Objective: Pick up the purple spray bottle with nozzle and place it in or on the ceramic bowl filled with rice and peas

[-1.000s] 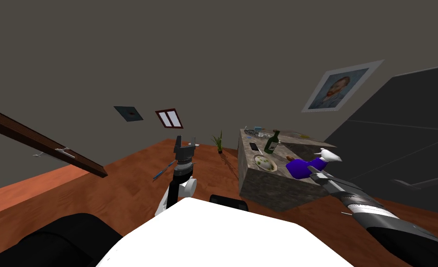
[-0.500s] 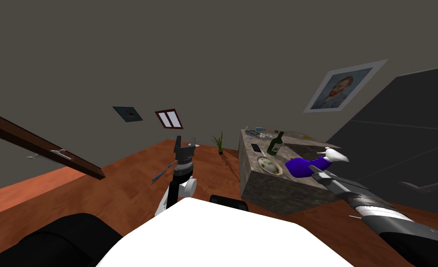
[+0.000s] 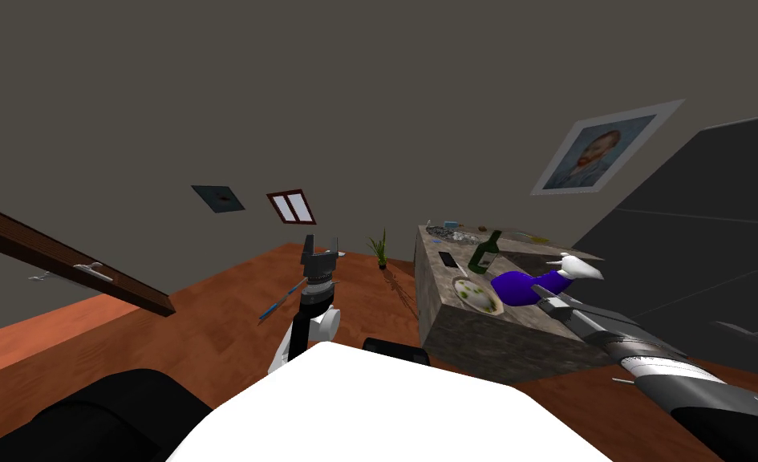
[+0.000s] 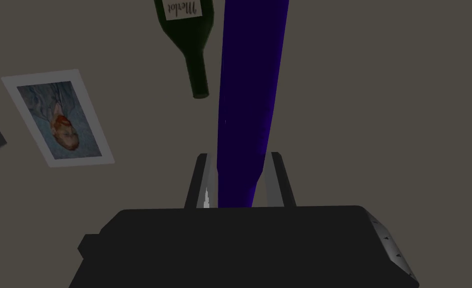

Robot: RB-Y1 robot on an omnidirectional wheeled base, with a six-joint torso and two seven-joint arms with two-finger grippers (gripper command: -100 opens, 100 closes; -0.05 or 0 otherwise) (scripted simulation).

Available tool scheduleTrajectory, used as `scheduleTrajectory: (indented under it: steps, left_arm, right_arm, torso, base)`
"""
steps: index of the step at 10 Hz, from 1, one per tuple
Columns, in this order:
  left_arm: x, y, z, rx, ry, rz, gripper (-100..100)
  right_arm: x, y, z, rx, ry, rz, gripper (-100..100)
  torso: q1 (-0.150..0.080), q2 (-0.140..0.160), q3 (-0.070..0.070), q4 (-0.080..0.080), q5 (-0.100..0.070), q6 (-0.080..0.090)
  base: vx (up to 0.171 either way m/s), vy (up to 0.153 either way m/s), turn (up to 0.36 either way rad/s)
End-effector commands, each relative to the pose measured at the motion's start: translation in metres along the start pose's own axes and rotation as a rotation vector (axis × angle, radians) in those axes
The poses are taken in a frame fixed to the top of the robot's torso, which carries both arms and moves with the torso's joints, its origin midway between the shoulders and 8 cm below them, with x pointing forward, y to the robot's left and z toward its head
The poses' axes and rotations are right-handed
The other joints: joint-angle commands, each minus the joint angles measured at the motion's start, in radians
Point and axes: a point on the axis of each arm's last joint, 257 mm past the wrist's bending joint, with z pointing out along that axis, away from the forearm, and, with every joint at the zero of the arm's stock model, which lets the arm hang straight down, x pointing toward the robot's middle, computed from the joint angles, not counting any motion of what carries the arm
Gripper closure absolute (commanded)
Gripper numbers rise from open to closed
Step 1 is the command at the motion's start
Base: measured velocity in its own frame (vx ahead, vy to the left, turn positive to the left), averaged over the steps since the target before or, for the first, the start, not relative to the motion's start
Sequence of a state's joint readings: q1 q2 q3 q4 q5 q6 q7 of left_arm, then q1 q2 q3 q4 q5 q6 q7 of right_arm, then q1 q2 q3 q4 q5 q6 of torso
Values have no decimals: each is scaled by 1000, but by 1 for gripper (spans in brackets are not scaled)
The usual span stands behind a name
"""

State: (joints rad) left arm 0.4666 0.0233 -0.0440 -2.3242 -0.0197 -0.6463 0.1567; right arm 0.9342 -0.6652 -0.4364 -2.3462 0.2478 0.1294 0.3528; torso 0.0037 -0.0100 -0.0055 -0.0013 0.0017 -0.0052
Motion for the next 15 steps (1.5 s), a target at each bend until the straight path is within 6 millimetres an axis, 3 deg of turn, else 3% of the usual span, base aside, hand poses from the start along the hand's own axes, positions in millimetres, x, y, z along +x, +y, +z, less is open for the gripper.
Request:
scheduleTrajectory:
  steps: [1, 6, 7, 8, 12, 13, 14, 15]
  left_arm:
    - [0, 0, 0, 0, 0, 0, 0]
    - [0, 0, 0, 0, 0, 0, 0]
    - [0, 0, 0, 0, 0, 0, 0]
    - [0, 0, 0, 0, 0, 0, 0]
    - [0, 0, 0, 0, 0, 0, 0]
    - [0, 0, 0, 0, 0, 0, 0]
    - [0, 0, 0, 0, 0, 0, 0]
    - [0, 0, 0, 0, 0, 0, 0]
  right_arm:
    - [-2, 5, -3, -5, 15, -31, 100]
    - [-5, 27, -14, -30, 66, -112, 100]
    - [-4, 24, -13, -26, 61, -103, 100]
    - [-4, 24, -13, -26, 62, -105, -100]
    - [-4, 25, -13, -27, 61, -105, -100]
    - [-4, 25, -13, -27, 61, -105, 0]
    - [-16, 26, -15, -30, 58, -105, -100]
    - [-22, 27, -16, -32, 57, -105, -100]
  torso:
    - [0, 0, 0, 0, 0, 0]
    - [3, 3, 2, 0, 2, 0]
    - [3, 2, 1, 0, 2, -1]
    - [1, 3, 2, 0, 1, 0]
    - [-2, 7, 4, 1, 0, 0]
    - [-2, 7, 4, 1, 0, 0]
    - [-2, 7, 4, 1, 0, 0]
    - [-2, 7, 4, 1, 1, 0]
  base:
    - [98, 29, -4]
    - [66, 49, -25]
    - [43, 26, 15]
    - [7, 6, -1]
    - [0, 0, 0]
    - [0, 0, 0]
    - [6, -1, -38]
    - [10, 12, -36]
